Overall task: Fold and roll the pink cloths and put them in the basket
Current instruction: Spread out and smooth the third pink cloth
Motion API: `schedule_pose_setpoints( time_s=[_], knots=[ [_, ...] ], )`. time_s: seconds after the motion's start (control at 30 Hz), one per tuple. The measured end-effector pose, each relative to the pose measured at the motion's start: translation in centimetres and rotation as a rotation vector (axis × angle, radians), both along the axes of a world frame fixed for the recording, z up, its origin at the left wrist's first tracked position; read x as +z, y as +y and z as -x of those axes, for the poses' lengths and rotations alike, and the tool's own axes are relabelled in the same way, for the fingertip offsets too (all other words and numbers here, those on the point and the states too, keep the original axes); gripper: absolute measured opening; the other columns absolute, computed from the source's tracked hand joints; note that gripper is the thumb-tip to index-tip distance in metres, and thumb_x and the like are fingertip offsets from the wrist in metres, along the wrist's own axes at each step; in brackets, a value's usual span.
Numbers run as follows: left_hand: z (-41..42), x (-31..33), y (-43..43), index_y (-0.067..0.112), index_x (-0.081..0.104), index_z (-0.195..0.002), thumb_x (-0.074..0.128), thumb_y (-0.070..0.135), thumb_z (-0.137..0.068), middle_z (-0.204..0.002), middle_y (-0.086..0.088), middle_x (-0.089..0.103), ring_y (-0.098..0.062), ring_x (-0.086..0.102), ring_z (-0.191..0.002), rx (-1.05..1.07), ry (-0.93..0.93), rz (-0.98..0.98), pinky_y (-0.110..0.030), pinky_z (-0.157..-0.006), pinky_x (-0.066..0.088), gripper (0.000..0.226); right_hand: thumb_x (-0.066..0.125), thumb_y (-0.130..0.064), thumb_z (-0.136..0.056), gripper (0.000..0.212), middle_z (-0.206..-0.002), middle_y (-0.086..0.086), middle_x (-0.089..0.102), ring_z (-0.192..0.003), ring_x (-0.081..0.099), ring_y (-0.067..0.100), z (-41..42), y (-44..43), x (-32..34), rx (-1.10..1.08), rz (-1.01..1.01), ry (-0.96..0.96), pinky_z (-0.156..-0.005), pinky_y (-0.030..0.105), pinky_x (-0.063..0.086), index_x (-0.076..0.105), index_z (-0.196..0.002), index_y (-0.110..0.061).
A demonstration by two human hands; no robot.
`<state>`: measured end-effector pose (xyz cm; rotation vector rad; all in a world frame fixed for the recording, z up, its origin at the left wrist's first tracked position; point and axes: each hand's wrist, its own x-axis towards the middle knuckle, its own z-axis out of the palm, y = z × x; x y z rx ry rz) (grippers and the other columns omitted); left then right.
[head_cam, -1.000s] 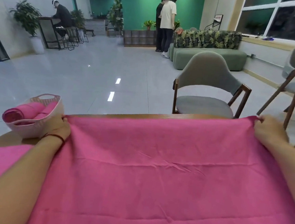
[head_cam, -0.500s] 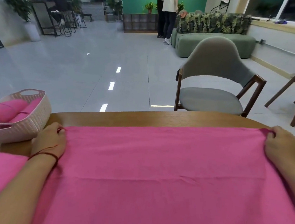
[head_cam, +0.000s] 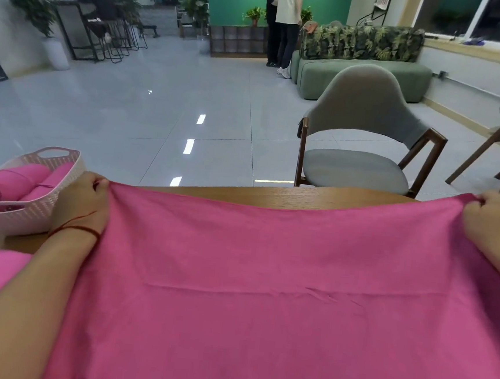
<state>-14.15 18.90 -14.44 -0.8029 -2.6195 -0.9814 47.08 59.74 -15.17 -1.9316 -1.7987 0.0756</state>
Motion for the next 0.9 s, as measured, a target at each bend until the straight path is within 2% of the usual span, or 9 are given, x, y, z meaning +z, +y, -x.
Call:
schedule_pose_setpoints(
  time_s=[0.07, 0.17, 0.27, 0.37, 0.47, 0.6, 0.73, 0.83, 0.9],
  knots=[
    [0.6, -1.2, 0.5, 0.012, 0.066, -0.108, 0.049, 0.03, -0.107, -0.112, -0.025, 0.068, -0.045, 0.062, -0.104, 0.005, -0.052, 0.13, -0.05, -0.091, 0.048, 0.025, 0.043, -0.032, -0.087, 0.042, -0.125, 0.022, 0.068, -0.114, 0.063, 0.047, 1.7, -2.4, 1.1, 0.008, 0.11, -0.024, -0.099, 0.056, 0.053, 0.061, -0.121, -0.016],
    [1.1, -4.2, 0.6, 0.012, 0.062, -0.097, 0.048, 0.031, -0.106, -0.108, -0.025, 0.066, -0.045, 0.063, -0.098, 0.014, -0.06, 0.23, -0.05, -0.086, 0.05, 0.025, 0.042, -0.026, -0.096, 0.029, -0.119, 0.023, 0.067, -0.106, 0.062, 0.043, 2.9, -4.4, -0.1, 0.031, 0.166, -0.063, -0.092, 0.052, 0.05, 0.059, -0.119, -0.02],
    [2.0, -5.2, 0.4, 0.015, 0.057, -0.086, 0.057, 0.026, -0.103, -0.098, -0.025, 0.065, -0.044, 0.061, -0.089, -0.017, -0.013, 0.209, -0.049, -0.08, 0.05, 0.021, 0.035, -0.027, -0.097, 0.029, -0.112, 0.023, 0.067, -0.098, 0.059, 0.041, 2.9, -3.8, -1.4, 0.05, 0.119, -0.074, -0.085, 0.05, 0.049, 0.056, -0.117, -0.024],
    [2.6, -5.0, 0.3, 0.014, 0.058, -0.087, 0.062, 0.022, -0.101, -0.098, -0.025, 0.065, -0.042, 0.061, -0.089, -0.04, -0.011, 0.208, -0.048, -0.08, 0.049, 0.017, 0.031, -0.033, -0.098, 0.029, -0.11, 0.022, 0.067, -0.1, 0.062, 0.043, 2.7, -3.2, -1.9, 0.059, 0.107, -0.119, -0.086, 0.052, 0.051, 0.055, -0.114, -0.026],
    [2.9, -5.0, 0.2, 0.013, 0.058, -0.091, 0.059, 0.026, -0.103, -0.099, -0.025, 0.066, -0.043, 0.062, -0.091, -0.024, -0.045, 0.192, -0.048, -0.081, 0.049, 0.018, 0.033, -0.034, -0.1, 0.029, -0.11, 0.022, 0.067, -0.1, 0.062, 0.044, 2.3, -2.6, -2.5, 0.05, 0.076, -0.119, -0.088, 0.054, 0.053, 0.056, -0.115, -0.025],
    [3.7, -5.3, 0.1, 0.014, 0.059, -0.093, 0.06, 0.029, -0.102, -0.097, -0.022, 0.067, -0.043, 0.062, -0.089, -0.022, -0.035, 0.191, -0.048, -0.079, 0.051, 0.018, 0.022, -0.046, -0.086, 0.044, -0.099, 0.019, 0.067, -0.088, 0.064, 0.044, 0.7, 2.4, -3.2, 0.014, 0.048, -0.104, -0.087, 0.058, 0.057, 0.05, -0.111, -0.024],
    [4.1, -5.9, 0.1, 0.014, 0.062, -0.091, 0.065, 0.029, -0.099, -0.098, -0.02, 0.067, -0.041, 0.063, -0.089, -0.026, -0.003, 0.213, -0.048, -0.082, 0.053, 0.017, 0.031, -0.038, -0.097, 0.029, -0.099, 0.019, 0.065, -0.092, 0.063, 0.044, 2.2, 0.7, -2.5, 0.037, 0.069, -0.14, -0.086, 0.055, 0.055, 0.051, -0.113, -0.024],
    [4.4, -6.0, 0.2, 0.014, 0.064, -0.094, 0.065, 0.03, -0.099, -0.102, -0.021, 0.066, -0.043, 0.063, -0.093, -0.014, -0.011, 0.22, -0.049, -0.085, 0.053, 0.018, 0.036, -0.042, -0.1, 0.027, -0.106, 0.021, 0.069, -0.094, 0.062, 0.042, 2.5, -0.5, -3.3, 0.065, 0.063, -0.099, -0.086, 0.053, 0.053, 0.055, -0.109, -0.025],
    [4.5, -5.7, 0.4, 0.014, 0.063, -0.094, 0.063, 0.031, -0.1, -0.105, -0.022, 0.066, -0.044, 0.062, -0.097, 0.005, -0.028, 0.262, -0.051, -0.088, 0.053, 0.018, 0.035, -0.044, -0.097, 0.027, -0.102, 0.018, 0.068, -0.089, 0.059, 0.038, 2.5, -0.1, -3.4, 0.075, 0.059, -0.111, -0.084, 0.052, 0.053, 0.055, -0.106, -0.027]
  ],
)
